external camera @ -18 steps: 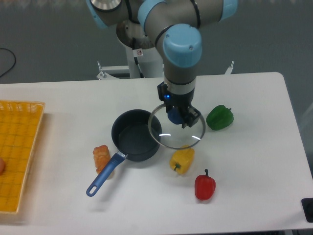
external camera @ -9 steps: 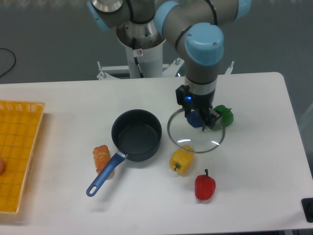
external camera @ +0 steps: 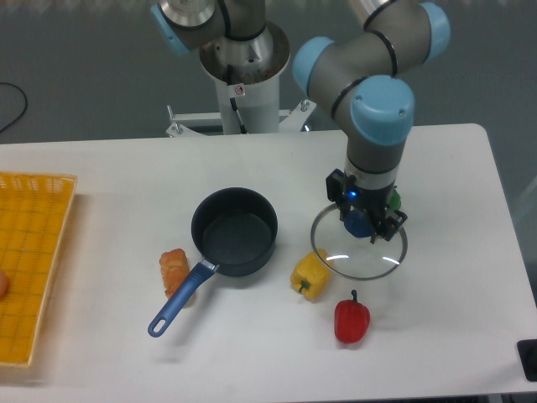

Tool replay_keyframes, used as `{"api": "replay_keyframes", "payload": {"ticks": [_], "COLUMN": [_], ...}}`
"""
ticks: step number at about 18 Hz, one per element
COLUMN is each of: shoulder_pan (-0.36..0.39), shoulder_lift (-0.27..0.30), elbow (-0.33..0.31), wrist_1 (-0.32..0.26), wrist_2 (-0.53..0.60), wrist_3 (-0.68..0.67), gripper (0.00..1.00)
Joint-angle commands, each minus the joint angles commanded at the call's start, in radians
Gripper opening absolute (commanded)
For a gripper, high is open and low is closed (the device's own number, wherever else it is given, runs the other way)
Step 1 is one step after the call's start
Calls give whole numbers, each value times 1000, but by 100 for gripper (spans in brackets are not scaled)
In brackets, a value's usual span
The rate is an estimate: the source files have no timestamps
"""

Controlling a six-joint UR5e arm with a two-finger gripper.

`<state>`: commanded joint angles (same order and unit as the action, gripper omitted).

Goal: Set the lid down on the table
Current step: 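Carry the glass lid away from the saucepan toward the green pepper, then lower the glass lid onto the table beside the red pepper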

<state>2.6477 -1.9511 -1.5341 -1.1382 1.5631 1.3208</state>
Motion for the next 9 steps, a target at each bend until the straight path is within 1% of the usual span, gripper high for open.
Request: {"api": "replay_keyframes", "payload": {"ticks": [3, 5, 9], "shoulder_pan": [6, 8, 23], "shoulder_lift": [-31, -54, -72], "elbow": [23, 29, 31], "wrist_1": [2, 21, 25], "wrist_2": [52, 58, 61], "wrist_3": [0, 0, -2], "gripper": [56, 56, 56]}}
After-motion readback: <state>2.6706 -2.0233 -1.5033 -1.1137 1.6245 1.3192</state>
